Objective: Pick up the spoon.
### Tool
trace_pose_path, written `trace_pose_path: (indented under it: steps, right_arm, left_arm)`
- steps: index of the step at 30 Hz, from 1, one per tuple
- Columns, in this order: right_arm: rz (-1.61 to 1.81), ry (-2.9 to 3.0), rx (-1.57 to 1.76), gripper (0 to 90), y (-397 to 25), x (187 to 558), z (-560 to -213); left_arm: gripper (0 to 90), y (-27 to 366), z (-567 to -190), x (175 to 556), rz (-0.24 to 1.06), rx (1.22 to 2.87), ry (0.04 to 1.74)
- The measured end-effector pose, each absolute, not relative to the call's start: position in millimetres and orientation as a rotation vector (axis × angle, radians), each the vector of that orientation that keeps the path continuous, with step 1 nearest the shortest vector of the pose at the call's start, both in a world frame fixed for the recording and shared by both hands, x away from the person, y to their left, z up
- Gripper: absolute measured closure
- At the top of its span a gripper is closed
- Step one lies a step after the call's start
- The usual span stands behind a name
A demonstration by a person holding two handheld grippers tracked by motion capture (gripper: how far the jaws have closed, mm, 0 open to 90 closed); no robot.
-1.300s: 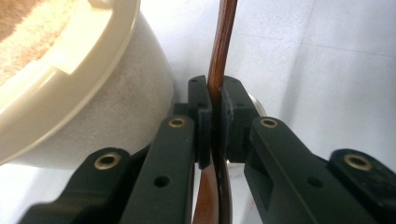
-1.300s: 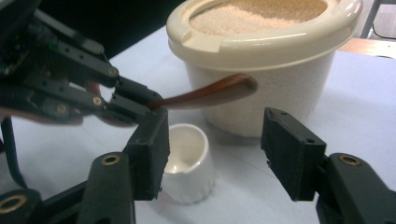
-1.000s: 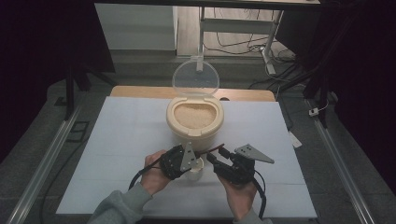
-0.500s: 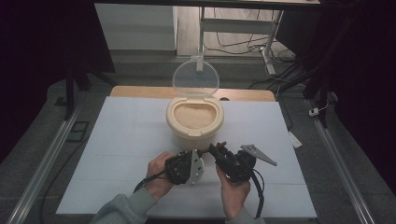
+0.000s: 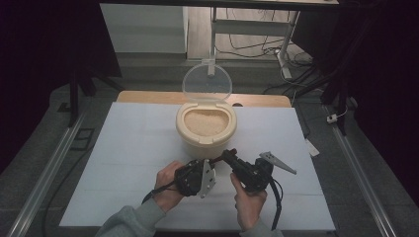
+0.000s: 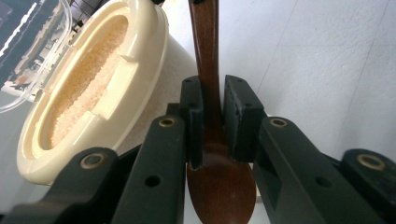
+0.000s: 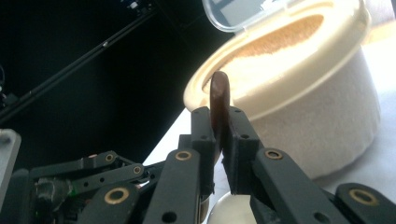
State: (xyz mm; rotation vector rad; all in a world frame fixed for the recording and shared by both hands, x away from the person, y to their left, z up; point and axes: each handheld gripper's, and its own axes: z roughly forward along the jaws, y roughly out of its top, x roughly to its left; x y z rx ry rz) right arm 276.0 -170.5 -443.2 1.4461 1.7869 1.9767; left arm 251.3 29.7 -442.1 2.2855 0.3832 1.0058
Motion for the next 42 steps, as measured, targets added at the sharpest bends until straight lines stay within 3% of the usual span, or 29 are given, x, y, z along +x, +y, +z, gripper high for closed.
trace_pose_path:
  steps: [3, 5, 17, 32, 42]
  right_arm:
    - [2.007, 1.793, 1.425, 83.5, -172, 277, -441]
    - [2.02, 1.792, 1.392, 83.5, -174, 278, -438]
    - [2.065, 1.773, 1.276, 83.5, -191, 279, -422]
    - [2.071, 1.748, 1.187, 83.5, -212, 283, -408]
    - [2.095, 1.737, 1.136, 83.5, -222, 285, -402]
  left_arm:
    - [75.5, 33, -439, 252, 0.969, 2.269, 0.385]
    - [67.0, 36, -438, 252, 0.939, 2.26, 0.384]
    - [38.1, 91, -427, 247, 0.553, 2.103, 0.543]
    - [27.3, 178, -471, 243, 0.397, 2.047, 0.819]
    - [25.9, 219, -493, 240, 0.396, 2.021, 0.955]
